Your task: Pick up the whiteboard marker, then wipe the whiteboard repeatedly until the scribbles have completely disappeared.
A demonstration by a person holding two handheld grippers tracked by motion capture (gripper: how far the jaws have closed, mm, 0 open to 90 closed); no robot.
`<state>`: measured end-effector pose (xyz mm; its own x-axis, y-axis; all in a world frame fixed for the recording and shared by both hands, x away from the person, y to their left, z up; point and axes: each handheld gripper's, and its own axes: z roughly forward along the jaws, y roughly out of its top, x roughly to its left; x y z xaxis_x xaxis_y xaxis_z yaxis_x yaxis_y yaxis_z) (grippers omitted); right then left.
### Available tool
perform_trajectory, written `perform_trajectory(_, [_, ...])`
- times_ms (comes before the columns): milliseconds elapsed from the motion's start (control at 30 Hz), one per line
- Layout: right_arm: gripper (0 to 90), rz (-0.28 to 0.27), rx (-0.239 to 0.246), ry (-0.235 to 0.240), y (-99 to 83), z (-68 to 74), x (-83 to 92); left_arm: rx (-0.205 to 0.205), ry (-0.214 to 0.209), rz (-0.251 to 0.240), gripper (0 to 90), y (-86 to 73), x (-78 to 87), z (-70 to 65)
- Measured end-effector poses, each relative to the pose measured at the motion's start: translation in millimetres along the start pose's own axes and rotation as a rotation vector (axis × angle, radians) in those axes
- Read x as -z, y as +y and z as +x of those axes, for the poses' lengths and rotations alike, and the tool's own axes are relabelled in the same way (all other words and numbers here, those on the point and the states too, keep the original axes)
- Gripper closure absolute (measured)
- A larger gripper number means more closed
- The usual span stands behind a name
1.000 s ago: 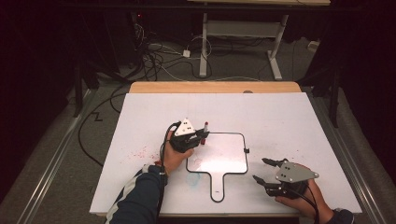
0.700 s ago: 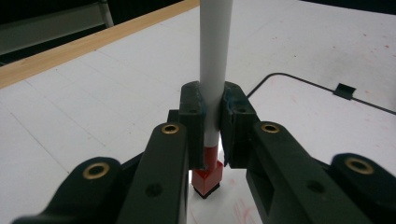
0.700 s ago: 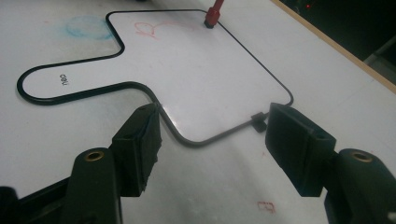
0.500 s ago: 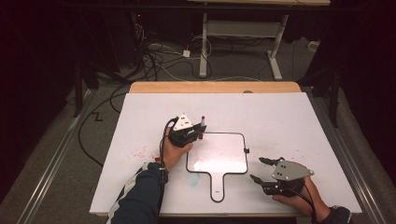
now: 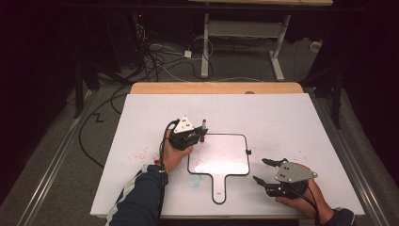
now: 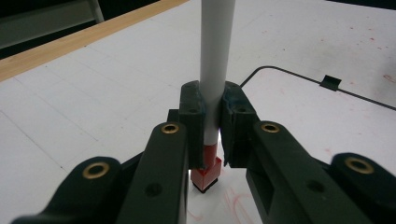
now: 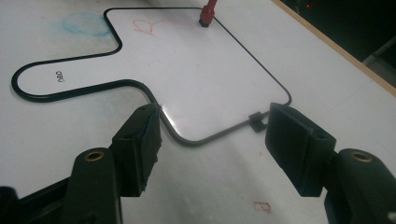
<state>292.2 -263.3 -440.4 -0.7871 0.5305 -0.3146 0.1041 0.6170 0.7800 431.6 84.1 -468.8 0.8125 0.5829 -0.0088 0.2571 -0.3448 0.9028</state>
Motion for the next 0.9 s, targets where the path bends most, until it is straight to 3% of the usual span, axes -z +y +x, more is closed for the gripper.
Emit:
perform_trajectory(233, [36.9,0.003,0.001,0.009,0.4,0.7,-1.5,-0.027,-0.002,0.004,78.7,-4.5,8.6,-10.6])
perform_trajectory(600, [36.7,0.007,0.014,0.013,-1.3,3.0,1.7,-0.080,-0.026,0.018,78.7,-14.9,30.6,-42.6])
perform_trajectory(767, [36.6,0.012,0.019,0.012,-1.5,5.6,3.9,-0.085,-0.024,0.019,78.7,-17.6,36.5,-42.5])
perform_trajectory(900, [36.7,0.019,0.023,0.016,-1.6,7.9,4.2,-0.090,-0.021,0.019,78.8,-12.2,25.5,-36.2])
